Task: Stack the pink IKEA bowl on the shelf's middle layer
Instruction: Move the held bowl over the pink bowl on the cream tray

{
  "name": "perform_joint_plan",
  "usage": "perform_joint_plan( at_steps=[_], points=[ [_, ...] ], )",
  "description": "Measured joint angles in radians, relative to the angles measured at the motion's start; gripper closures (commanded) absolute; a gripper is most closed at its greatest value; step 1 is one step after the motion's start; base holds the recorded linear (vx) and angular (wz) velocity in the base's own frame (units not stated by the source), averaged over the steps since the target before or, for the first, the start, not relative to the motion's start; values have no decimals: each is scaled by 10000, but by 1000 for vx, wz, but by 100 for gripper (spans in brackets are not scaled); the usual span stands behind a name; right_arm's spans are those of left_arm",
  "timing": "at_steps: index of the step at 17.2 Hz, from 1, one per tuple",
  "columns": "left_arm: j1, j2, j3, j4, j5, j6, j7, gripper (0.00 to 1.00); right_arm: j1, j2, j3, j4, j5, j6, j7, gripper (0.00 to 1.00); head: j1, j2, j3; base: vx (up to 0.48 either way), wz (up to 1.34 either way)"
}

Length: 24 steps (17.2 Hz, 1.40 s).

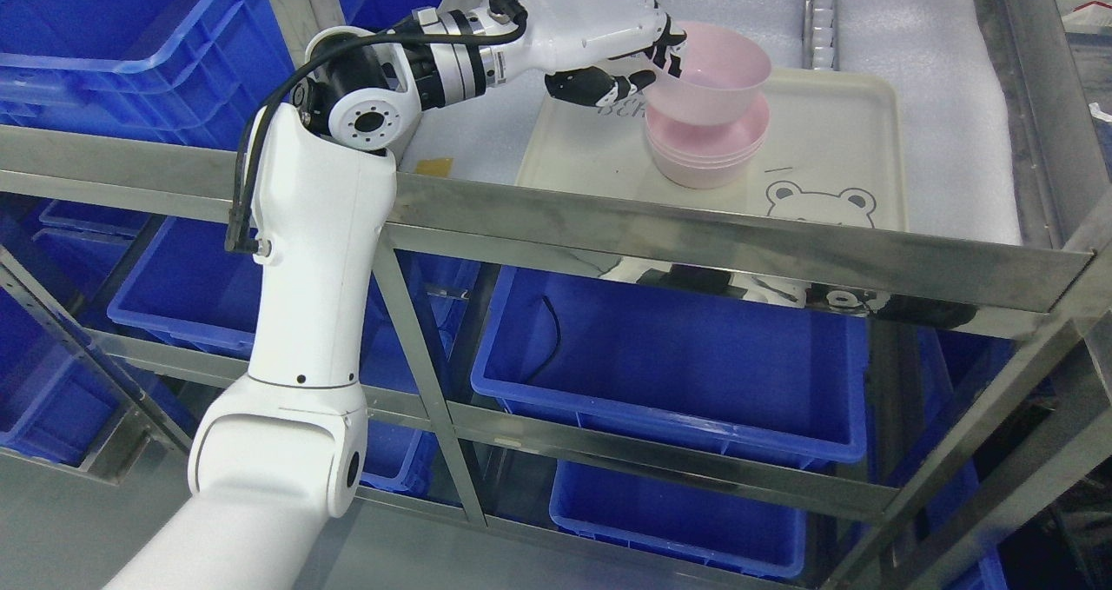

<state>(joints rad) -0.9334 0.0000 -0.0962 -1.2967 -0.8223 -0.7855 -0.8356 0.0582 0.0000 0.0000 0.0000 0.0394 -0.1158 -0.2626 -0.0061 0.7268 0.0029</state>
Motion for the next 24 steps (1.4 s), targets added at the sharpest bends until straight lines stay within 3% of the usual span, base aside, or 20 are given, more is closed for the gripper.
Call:
perform_joint_plan(
  at_steps=[7,20,24],
  points=[
    [-31,0,-408,359,-159,-1,674,98,0,0,0,0,-1,-2,0,0,0,0,0,0,0],
    [57,1,-913,644,-271,-1,731,96,0,0,0,0,0,-28,0,0,0,0,0,0,0],
    [100,1,-931,677,-283,-1,704,88,0,0,0,0,-1,-6,0,0,0,0,0,0,0]
  ],
)
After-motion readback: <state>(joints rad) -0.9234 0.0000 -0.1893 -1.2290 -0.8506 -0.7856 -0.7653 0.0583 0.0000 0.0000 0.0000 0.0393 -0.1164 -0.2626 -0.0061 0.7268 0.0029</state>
